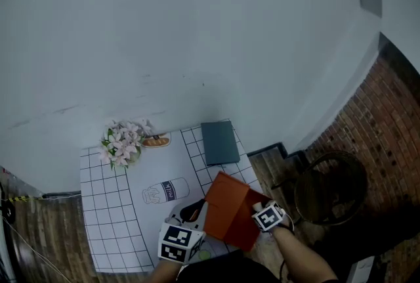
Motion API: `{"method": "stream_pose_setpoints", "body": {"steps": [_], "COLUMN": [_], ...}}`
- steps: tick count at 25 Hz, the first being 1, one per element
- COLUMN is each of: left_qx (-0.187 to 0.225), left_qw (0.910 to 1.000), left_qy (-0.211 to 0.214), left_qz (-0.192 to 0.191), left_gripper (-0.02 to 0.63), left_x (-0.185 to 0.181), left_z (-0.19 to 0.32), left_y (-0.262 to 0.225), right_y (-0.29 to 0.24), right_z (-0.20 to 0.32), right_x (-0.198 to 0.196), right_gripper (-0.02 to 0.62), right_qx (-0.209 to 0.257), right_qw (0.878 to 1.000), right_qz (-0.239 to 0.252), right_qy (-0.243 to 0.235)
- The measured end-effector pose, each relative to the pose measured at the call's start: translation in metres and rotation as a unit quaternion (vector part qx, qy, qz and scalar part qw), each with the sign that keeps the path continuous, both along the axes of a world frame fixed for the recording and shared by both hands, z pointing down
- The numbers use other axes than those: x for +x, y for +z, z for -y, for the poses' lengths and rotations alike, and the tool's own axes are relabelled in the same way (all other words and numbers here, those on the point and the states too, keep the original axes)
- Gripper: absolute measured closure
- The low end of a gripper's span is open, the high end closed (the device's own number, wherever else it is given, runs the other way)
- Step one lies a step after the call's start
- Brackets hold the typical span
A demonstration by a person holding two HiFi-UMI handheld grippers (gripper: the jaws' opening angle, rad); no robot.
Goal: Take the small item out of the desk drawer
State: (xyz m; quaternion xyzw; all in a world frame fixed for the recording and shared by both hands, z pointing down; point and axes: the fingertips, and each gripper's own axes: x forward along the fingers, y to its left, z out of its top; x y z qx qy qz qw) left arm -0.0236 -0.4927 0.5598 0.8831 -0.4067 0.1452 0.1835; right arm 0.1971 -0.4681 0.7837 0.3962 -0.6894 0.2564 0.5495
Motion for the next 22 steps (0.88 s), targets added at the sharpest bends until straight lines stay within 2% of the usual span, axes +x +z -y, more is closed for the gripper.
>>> {"method": "stream_pose_setpoints", "body": {"steps": [4,6,7,9,13,18,22], "left_qx": [-0.002,0.001,0.004,0.010,0.010,0.012,0.015], "left_qw": [0.9999,0.9998,0.9997,0.9997,0.9995,0.9994,0.9996], "left_qy": [-0.015,-0.021,-0.022,-0.023,-0.031,-0.031,-0.020], "left_qz": [0.000,-0.003,-0.004,-0.004,0.001,0.004,0.013], "left_gripper": [0.594,0.593,0.594,0.594,0.594,0.594,0.594], "left_x": [-0.014,-0.016,-0.015,-0.011,0.000,0.033,0.065], "left_z": [-0.001,-0.002,-0.003,-0.005,-0.008,-0.009,-0.012], "left_y": [0.001,-0.003,-0.006,-0.010,-0.012,-0.018,-0.026], "right_y": [0.002,0.004,0.003,-0.001,-0.016,-0.044,-0.070], "right_z": [0.003,-0.002,-0.002,0.001,0.005,0.007,0.012], "right_x": [-0.003,-0.003,-0.003,-0.004,-0.009,-0.002,0.004], "right_gripper": [0.423,0.423,0.423,0.430,0.434,0.436,0.437], "right_qx": [0.004,0.003,0.007,0.024,0.048,0.071,0.094], "right_qw": [0.992,0.987,0.987,0.992,0.997,0.990,0.979], "right_qz": [-0.086,-0.110,-0.107,-0.077,0.021,0.117,0.174], "right_qy": [-0.096,-0.118,-0.117,-0.101,-0.065,-0.039,-0.045]}}
